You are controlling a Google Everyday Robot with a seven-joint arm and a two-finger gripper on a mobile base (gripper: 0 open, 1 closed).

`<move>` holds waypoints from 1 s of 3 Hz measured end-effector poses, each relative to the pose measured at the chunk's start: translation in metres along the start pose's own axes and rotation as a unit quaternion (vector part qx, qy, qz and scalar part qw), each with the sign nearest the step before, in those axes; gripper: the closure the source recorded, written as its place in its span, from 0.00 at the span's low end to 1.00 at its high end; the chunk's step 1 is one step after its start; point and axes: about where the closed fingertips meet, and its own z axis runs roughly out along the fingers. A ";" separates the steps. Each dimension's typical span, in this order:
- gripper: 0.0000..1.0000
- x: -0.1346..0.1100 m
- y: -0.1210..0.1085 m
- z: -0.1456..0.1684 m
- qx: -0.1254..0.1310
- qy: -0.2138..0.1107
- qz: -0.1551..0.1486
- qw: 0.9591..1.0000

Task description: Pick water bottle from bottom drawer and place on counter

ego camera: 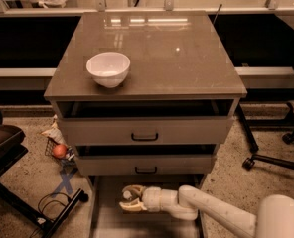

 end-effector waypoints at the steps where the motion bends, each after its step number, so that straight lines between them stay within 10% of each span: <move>1: 1.00 -0.089 -0.013 -0.023 0.049 0.005 -0.006 0.999; 3: 1.00 -0.237 0.002 -0.061 0.121 0.019 0.000 0.993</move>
Offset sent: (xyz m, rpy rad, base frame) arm -0.0097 -0.0503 0.2648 -0.0373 0.0099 -0.2744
